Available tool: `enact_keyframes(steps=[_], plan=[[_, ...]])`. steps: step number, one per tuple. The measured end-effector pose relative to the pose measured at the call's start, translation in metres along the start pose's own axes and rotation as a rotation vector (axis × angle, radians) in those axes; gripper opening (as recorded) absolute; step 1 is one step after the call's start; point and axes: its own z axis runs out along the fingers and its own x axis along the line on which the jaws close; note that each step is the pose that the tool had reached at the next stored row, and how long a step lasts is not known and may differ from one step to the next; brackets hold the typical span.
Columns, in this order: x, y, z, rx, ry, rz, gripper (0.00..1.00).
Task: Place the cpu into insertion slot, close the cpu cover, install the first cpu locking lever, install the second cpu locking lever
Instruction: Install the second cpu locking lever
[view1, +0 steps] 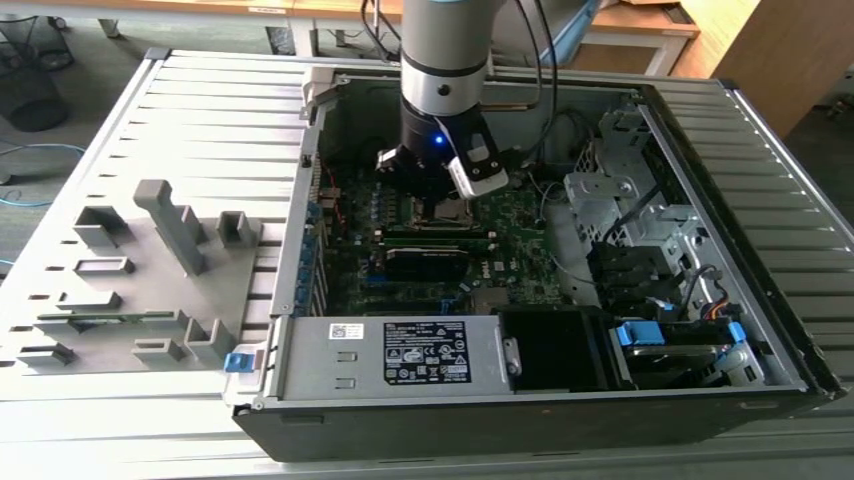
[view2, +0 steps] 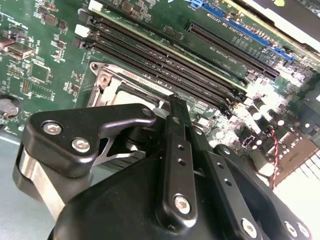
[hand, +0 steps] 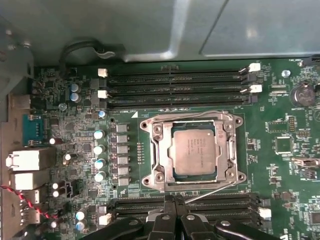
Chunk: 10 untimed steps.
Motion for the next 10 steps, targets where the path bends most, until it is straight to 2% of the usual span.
enact_keyframes(steps=[10], plan=[[0.0016, -0.0008, 0.0152, -0.0062, 0.0007, -0.004, 0.11]])
